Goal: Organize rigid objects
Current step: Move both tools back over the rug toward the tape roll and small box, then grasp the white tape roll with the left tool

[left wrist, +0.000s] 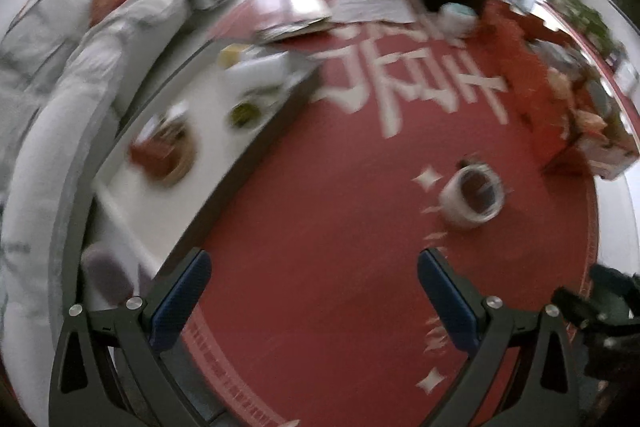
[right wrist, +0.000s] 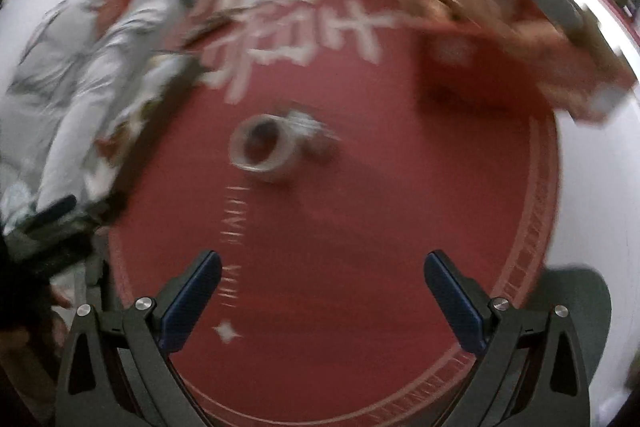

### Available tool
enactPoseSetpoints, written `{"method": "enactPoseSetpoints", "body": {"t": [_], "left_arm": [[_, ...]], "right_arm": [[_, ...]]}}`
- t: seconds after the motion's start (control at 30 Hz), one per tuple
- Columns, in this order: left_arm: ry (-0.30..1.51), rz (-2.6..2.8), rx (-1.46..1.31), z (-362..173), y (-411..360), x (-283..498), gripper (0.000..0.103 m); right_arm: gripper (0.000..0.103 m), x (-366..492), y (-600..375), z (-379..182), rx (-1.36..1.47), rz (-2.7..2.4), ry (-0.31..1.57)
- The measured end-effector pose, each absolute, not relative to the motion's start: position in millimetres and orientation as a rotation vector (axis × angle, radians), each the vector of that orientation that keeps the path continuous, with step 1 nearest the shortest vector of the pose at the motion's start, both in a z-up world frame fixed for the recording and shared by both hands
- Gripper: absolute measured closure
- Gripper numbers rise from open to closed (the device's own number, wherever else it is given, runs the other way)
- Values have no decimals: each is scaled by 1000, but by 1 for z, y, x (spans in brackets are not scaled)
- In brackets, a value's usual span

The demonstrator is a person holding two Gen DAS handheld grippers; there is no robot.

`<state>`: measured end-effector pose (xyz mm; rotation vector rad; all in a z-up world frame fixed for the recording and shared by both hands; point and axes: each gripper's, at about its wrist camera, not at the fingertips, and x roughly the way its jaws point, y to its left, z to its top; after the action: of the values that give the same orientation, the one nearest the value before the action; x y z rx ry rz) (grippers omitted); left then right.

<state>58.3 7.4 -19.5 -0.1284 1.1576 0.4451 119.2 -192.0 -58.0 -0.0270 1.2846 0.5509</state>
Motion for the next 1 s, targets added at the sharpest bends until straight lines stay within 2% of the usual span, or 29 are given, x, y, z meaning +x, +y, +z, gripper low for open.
{"method": "enactPoseSetpoints", "body": {"t": [0.33,0.47,0.8,1.0], "left_arm": [[1179,221,-131,-57,-51,137,0],[1197,220,-50,-80,-64,154,0],[1235,457,-166,-102,17,147,0],[1213,465,-122,-103,15,147,0]], "right_arm": [[1,126,-231,-80,-6,445,1375],[1,129,-241,-85,-11,410,1399],[1,136,-214,-94,-106,423,1406],[1,141,-183,-113,-245,420,1421]]}}
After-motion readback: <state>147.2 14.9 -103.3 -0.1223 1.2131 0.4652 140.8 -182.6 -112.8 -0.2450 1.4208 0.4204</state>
